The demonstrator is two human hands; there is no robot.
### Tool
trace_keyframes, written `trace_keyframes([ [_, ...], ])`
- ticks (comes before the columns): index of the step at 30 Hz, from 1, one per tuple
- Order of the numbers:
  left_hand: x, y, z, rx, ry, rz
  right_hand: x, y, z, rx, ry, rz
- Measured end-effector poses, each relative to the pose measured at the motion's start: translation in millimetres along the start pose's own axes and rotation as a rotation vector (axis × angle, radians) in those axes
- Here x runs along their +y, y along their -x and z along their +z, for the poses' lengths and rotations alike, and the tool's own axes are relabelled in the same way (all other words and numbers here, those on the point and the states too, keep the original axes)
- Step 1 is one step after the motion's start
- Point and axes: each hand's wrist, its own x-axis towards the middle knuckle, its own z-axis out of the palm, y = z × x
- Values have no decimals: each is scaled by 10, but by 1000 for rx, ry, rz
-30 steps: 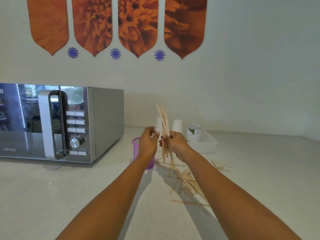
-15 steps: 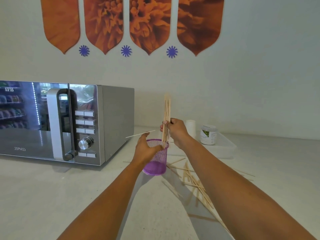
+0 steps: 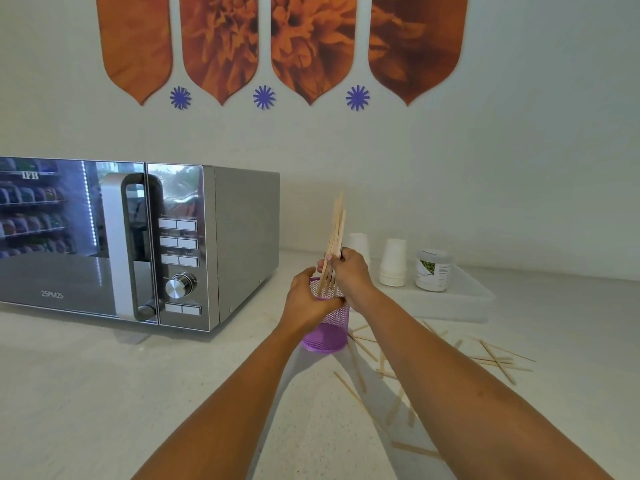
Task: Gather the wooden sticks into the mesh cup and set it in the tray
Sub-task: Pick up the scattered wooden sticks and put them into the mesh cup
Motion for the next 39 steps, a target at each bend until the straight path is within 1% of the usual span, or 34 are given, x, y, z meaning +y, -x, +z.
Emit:
trace_keyframes([
  [8,-10,11,4,-13,13,14,-8,-2,-31,-20,25,52],
  [14,8,31,-4,-5,-17,22,8,-5,-84,-6,-29,48],
  [21,34,46,-10,3,-69,32,-10,48,-143,-3,60,32],
  [24,50,47,-16,4,-119,34,-24,86,-193,30,90,27],
  [27,61,67,-17,8,-148,34,-18,120,-288,106,125,7],
  [30,69,127,-6,66,-196,106,27,163,-427,152,159,7],
  [33,148,222,29,195,-232,247,111,241,-605,170,244,44],
  [34,201,261,52,208,-234,293,142,282,-686,176,272,63],
  [37,347,369,138,138,-259,408,263,384,-899,173,367,125],
  [39,424,442,221,82,-319,463,340,460,-1028,169,456,162],
])
